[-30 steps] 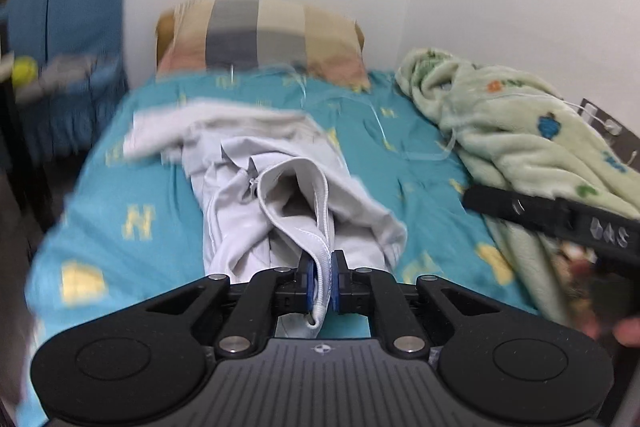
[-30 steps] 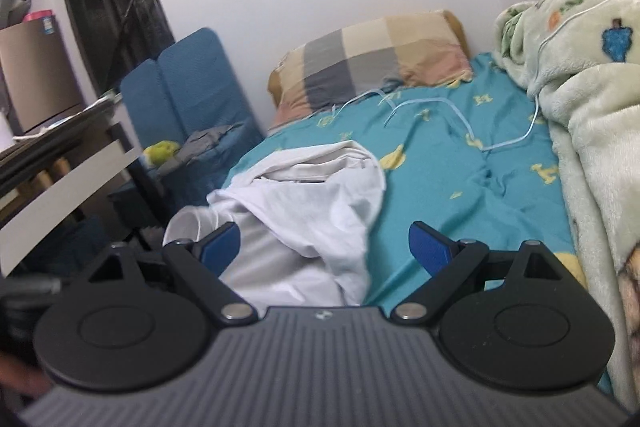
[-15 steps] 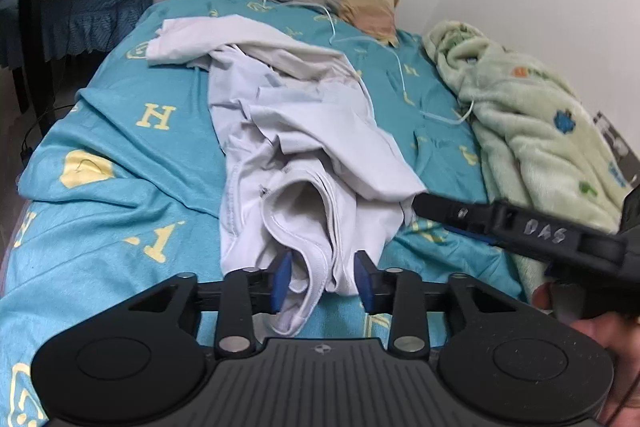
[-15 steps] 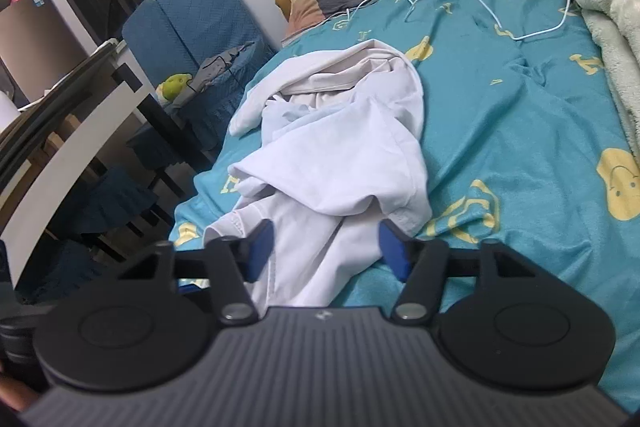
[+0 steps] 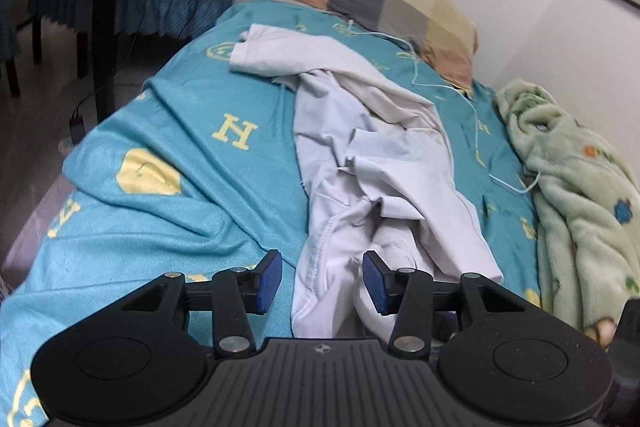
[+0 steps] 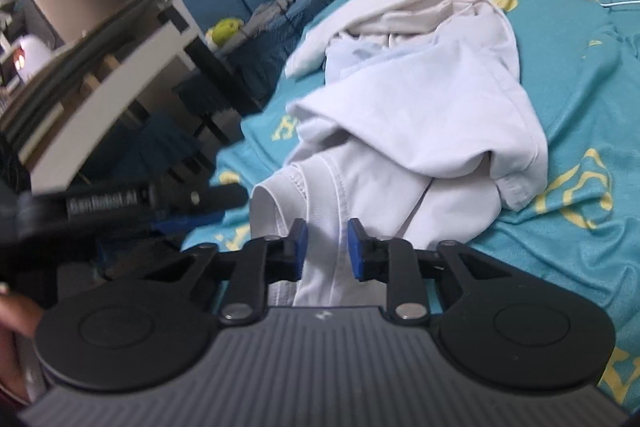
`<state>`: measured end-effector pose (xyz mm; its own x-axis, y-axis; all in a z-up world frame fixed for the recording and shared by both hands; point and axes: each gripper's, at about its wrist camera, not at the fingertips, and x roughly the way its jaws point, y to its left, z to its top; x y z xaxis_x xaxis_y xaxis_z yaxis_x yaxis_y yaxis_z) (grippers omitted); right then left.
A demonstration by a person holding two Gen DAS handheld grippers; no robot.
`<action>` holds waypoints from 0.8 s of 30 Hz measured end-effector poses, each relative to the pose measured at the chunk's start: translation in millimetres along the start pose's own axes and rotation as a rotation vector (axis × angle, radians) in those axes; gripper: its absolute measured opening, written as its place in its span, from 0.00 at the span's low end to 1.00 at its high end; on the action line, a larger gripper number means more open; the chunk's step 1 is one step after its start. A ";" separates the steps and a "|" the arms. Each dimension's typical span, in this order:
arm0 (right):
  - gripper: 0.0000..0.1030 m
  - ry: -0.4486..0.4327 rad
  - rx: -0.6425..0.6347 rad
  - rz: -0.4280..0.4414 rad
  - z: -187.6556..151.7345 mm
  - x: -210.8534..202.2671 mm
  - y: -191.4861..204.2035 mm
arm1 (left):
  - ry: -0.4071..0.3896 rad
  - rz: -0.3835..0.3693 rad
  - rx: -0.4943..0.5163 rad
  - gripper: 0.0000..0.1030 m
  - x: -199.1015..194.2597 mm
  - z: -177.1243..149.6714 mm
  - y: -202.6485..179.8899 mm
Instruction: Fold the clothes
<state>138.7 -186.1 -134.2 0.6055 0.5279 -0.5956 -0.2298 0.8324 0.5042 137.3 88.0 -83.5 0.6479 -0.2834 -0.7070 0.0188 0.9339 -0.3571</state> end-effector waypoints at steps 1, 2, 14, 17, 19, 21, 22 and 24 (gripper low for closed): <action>0.11 0.017 -0.008 -0.009 -1.1 2.9 0.6 | 0.004 -0.004 0.000 0.46 0.7 0.5 0.0; 0.07 0.026 -0.002 -0.021 -1.9 4.0 -1.0 | 0.003 -0.009 0.002 0.46 0.7 -0.2 -0.6; 0.04 -0.162 0.122 -0.220 15.0 -61.7 -28.4 | 0.030 -0.106 0.108 0.50 -4.0 -15.6 -21.4; 0.04 -0.238 0.131 -0.317 19.3 -86.2 -34.0 | 0.071 -0.165 0.194 0.51 -1.5 -27.8 -37.9; 0.04 -0.273 0.115 -0.417 22.3 -98.4 -38.3 | 0.099 -0.195 0.269 0.54 1.1 -37.4 -50.3; 0.04 -0.272 0.168 -0.439 22.5 -104.5 -51.7 | 0.132 -0.227 0.342 0.56 5.0 -47.6 -61.6; 0.04 -0.261 0.198 -0.436 22.3 -104.4 -58.7 | 0.145 -0.235 0.379 0.56 7.1 -53.7 -66.9; 0.04 -0.238 0.229 -0.431 20.8 -99.8 -66.3 | 0.160 -0.219 0.454 0.56 11.6 -64.7 -76.9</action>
<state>109.3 -297.5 -95.2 0.7701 0.0718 -0.6338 0.2335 0.8929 0.3849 94.1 -1.2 -103.8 0.4685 -0.4788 -0.7425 0.4916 0.8396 -0.2311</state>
